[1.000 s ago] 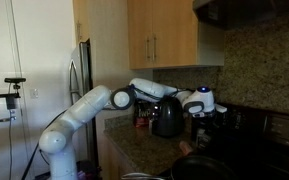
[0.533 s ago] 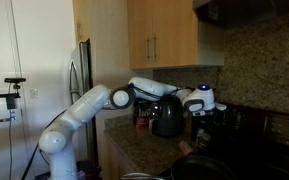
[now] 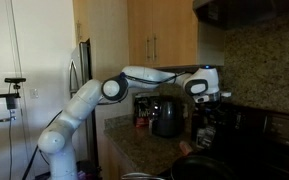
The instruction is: Move the spice bottle to the left
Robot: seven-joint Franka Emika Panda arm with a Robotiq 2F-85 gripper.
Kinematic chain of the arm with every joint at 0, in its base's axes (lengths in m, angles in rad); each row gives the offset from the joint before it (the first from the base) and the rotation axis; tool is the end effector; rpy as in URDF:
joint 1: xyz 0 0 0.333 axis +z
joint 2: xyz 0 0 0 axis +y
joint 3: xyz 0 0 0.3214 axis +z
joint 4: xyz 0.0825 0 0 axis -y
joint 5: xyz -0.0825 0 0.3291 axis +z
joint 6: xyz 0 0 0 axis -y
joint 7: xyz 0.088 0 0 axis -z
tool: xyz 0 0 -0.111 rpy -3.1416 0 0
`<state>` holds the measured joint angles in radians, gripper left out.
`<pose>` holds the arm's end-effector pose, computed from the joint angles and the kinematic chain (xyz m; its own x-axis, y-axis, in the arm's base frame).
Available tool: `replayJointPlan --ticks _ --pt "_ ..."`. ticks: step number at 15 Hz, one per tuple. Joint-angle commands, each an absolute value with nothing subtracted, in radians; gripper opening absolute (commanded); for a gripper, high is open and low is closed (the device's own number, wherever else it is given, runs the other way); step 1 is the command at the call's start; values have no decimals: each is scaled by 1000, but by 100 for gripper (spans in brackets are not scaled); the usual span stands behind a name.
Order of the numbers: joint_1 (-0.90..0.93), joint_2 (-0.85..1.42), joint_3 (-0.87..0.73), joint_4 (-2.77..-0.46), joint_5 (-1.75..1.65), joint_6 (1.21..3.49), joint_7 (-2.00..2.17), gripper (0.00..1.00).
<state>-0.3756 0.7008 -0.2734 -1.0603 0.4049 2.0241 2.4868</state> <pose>0.6278 -0.3585 0.4718 -0.9366 0.0329 -0.3489 0.0305 0.9995 0.0122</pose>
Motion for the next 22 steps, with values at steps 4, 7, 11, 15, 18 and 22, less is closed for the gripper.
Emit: replayJointPlan --ticks 4,7,11,15,18,22 --pt "-421 515 -279 -1176 359 1848 2166 33" --pt "-418 433 -286 -1252 319 1801 2013 33" --pt "-401 314 -282 -1387 238 1779 1812 33" --pt "-385 207 -264 -1536 217 1800 1613 33" --pt "-384 184 -274 -1575 286 1774 1497 33" --pt "-371 219 -289 -1535 272 1772 1526 58"
